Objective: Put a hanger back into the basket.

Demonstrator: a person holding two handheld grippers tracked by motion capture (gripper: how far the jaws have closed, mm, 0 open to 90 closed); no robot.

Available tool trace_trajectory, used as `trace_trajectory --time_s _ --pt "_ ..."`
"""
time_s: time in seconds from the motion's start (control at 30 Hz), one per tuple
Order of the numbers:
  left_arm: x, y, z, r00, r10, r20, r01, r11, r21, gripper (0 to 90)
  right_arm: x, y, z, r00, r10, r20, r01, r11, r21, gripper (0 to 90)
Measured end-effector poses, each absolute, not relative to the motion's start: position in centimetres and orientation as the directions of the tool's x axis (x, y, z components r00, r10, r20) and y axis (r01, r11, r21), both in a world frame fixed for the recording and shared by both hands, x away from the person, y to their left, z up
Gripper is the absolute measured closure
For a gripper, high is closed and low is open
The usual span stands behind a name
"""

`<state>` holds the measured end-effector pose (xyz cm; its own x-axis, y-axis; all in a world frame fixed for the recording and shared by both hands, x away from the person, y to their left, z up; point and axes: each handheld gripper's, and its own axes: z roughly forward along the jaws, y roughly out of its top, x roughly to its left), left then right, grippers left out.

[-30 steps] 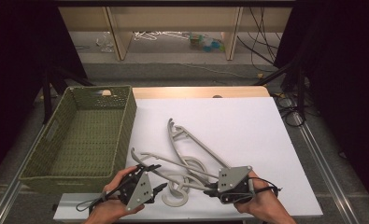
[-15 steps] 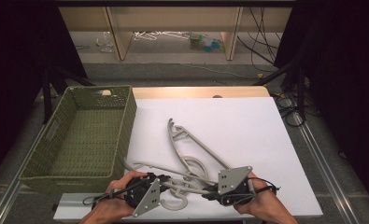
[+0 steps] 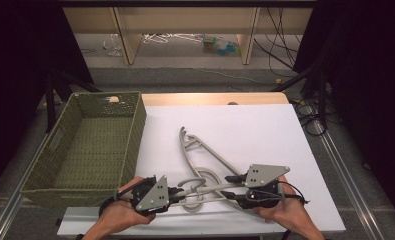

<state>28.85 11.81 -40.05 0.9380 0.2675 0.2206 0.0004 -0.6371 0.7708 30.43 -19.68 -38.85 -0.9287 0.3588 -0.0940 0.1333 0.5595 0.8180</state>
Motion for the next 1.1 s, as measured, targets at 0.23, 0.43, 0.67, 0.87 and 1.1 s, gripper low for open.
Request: trace_trajectory --time_s 0.23,0.43,0.67,0.87,1.1 --pt "30.2 13.6 -39.5 0.903 0.419 0.093 0.180 -0.566 0.804 78.7 30.4 -20.5 -37.6 -0.873 0.479 -0.093 0.164 0.469 0.868 40.1" --pt "30.9 15.1 -38.6 0.870 0.492 0.022 0.262 -0.500 0.826 78.8 30.2 -20.7 -37.7 -0.871 0.487 -0.074 0.176 0.447 0.877 39.9" --pt "31.6 17.3 -37.0 0.822 0.567 -0.060 0.350 -0.419 0.838 78.8 29.9 -20.6 -38.1 -0.876 0.477 -0.069 0.189 0.471 0.862 40.1" --pt "31.7 19.5 -34.7 0.792 0.607 -0.067 0.353 -0.365 0.862 78.8 29.7 -20.4 -38.8 -0.883 0.465 -0.060 0.196 0.483 0.853 40.0" --pt "32.5 23.8 -31.2 0.724 0.689 -0.041 0.344 -0.309 0.886 78.7 30.0 -20.7 -39.6 -0.869 0.495 -0.029 0.239 0.471 0.849 34.6"
